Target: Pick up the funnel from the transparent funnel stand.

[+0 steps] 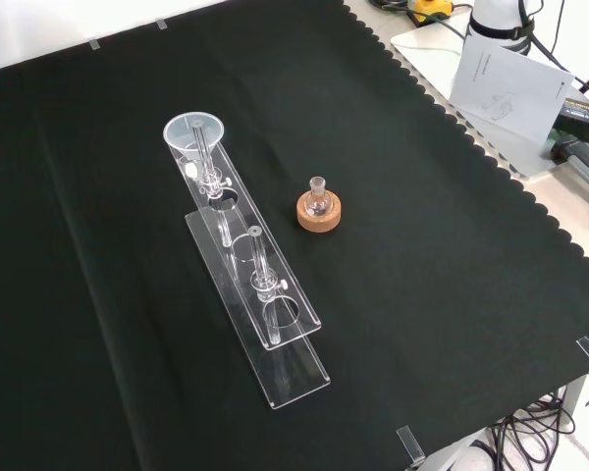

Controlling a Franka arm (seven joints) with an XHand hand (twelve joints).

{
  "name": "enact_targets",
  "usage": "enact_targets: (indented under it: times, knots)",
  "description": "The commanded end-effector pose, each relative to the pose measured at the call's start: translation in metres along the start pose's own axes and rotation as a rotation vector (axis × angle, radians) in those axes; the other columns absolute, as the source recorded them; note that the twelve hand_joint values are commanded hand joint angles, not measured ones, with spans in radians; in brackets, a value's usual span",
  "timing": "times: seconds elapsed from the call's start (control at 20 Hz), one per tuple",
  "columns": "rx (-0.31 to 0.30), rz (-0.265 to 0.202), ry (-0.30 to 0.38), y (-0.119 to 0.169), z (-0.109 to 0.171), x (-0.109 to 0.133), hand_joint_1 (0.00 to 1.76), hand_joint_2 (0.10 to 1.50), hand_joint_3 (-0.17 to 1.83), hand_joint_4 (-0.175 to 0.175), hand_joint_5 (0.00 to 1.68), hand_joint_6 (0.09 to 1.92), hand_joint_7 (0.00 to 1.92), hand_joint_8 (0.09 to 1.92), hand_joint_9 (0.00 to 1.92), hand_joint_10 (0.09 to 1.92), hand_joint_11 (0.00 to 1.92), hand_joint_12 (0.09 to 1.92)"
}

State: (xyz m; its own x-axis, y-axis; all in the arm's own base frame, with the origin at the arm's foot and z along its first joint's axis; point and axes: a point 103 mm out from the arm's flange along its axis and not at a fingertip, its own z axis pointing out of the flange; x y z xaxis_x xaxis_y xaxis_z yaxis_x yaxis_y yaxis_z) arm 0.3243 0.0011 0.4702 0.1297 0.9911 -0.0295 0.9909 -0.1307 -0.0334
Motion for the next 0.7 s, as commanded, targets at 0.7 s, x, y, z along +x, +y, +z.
enact_targets:
  times: [0.7]
  knots:
    - [0.091, -0.083, 0.011, 0.112, 0.058, 0.014, 0.08, 1.14, 0.34, 0.011, 0.18, 0.09, 0.02, 0.27, 0.11, 0.64, 0.0, 1.33]
